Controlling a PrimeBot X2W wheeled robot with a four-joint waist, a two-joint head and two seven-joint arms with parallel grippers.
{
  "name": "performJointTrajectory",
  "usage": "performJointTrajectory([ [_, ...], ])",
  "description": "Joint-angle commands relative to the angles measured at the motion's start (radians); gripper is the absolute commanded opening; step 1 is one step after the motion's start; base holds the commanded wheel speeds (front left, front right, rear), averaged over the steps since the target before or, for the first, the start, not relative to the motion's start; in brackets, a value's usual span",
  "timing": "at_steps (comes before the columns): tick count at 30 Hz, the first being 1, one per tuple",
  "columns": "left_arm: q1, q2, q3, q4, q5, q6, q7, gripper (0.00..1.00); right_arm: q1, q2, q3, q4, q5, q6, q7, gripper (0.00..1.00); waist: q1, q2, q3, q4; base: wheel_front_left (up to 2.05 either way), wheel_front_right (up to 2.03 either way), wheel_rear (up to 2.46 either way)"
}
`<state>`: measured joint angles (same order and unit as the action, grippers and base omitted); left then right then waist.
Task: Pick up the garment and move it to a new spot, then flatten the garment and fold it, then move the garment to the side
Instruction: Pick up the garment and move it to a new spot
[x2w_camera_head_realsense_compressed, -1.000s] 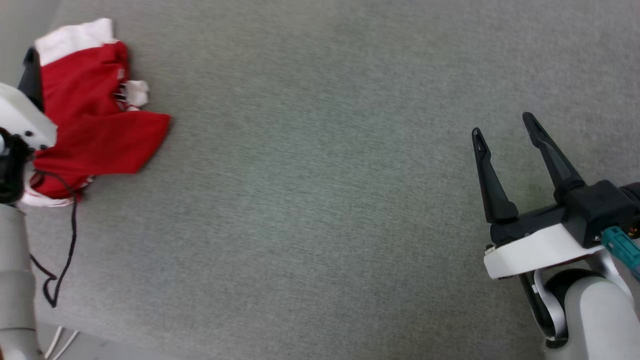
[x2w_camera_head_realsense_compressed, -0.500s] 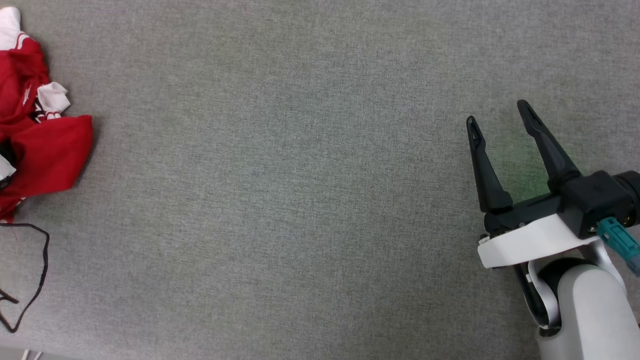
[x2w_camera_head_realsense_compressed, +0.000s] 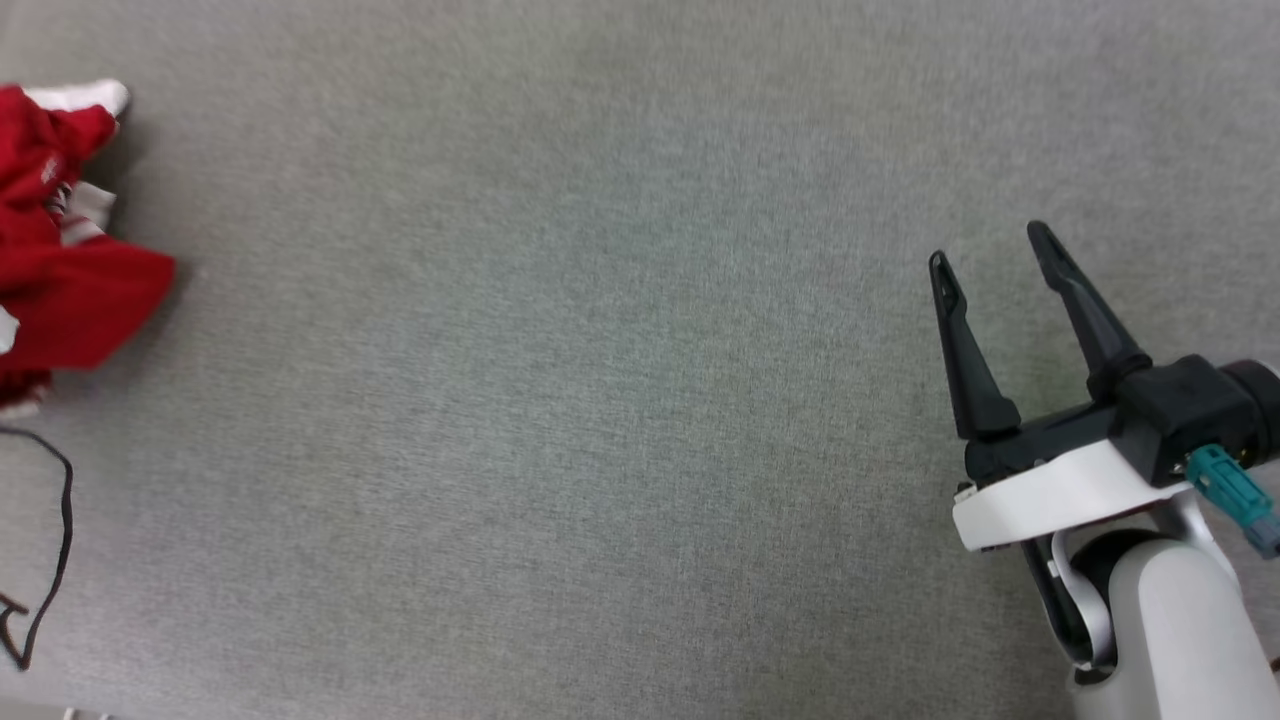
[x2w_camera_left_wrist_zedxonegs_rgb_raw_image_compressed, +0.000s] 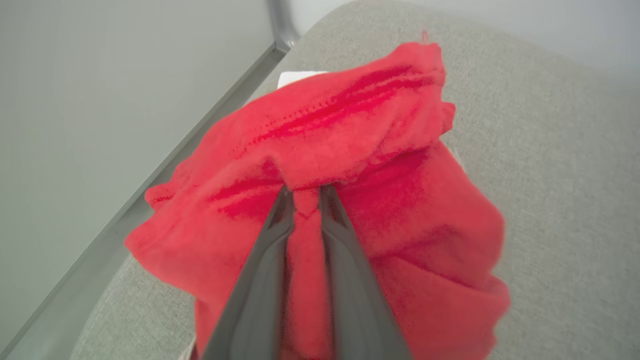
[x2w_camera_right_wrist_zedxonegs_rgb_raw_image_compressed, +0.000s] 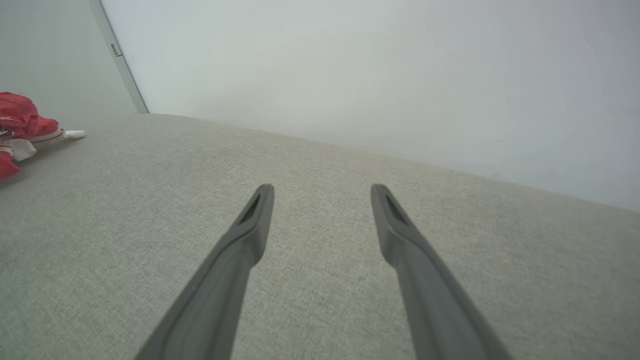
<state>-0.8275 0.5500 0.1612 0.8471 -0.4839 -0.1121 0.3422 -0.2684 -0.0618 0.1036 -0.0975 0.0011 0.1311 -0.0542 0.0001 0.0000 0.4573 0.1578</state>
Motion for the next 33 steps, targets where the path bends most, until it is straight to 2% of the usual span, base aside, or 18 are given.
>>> performJointTrajectory([
  [1, -0.012, -0.002, -0.003, -0.014, 0.013, 0.010, -0.052, 0.00, 0.015, 0.005, -0.002, 0.005, 0.004, -0.001, -0.005, 1.00, -0.0001, 0.0000, -0.049, 0.007, 0.00, 0.00, 0.00],
  [10, 0.039, -0.072, -0.038, -0.060, 0.080, 0.055, -0.364, 0.00, 0.089, 0.012, -0.029, 0.044, 0.056, -0.001, -0.036, 1.00, -0.0001, 0.0000, -0.227, -0.003, 0.00, 0.00, 0.00],
  [16, 0.130, -0.144, -0.071, -0.151, 0.109, 0.087, -0.484, 0.00, 0.142, 0.012, -0.028, 0.057, 0.094, -0.001, -0.037, 1.00, -0.0001, 0.0000, -0.315, -0.055, 0.00, 0.00, 0.00],
  [20, 0.216, -0.197, -0.113, -0.257, 0.130, 0.102, -0.493, 0.00, 0.170, 0.012, -0.031, 0.052, 0.101, -0.001, -0.029, 1.00, -0.0001, 0.0000, -0.350, -0.113, 0.00, 0.00, 0.00],
  [24, 0.309, -0.249, -0.166, -0.379, 0.140, 0.097, -0.466, 0.00, 0.194, 0.012, -0.029, 0.050, 0.097, -0.001, -0.018, 1.00, -0.0001, 0.0000, -0.378, -0.188, 0.00, 0.00, 0.00],
  [30, 0.421, -0.345, -0.277, -0.536, 0.143, 0.077, -0.389, 0.00, 0.217, 0.012, -0.044, 0.033, 0.112, -0.001, -0.006, 1.00, -0.0001, 0.0000, -0.384, -0.300, 0.00, 0.00, 0.00],
  [33, 0.462, -0.390, -0.340, -0.571, 0.143, 0.060, -0.352, 0.00, 0.229, 0.012, -0.056, 0.024, 0.116, -0.001, -0.001, 1.00, -0.0001, 0.0000, -0.371, -0.339, 0.00, 0.00, 0.00],
])
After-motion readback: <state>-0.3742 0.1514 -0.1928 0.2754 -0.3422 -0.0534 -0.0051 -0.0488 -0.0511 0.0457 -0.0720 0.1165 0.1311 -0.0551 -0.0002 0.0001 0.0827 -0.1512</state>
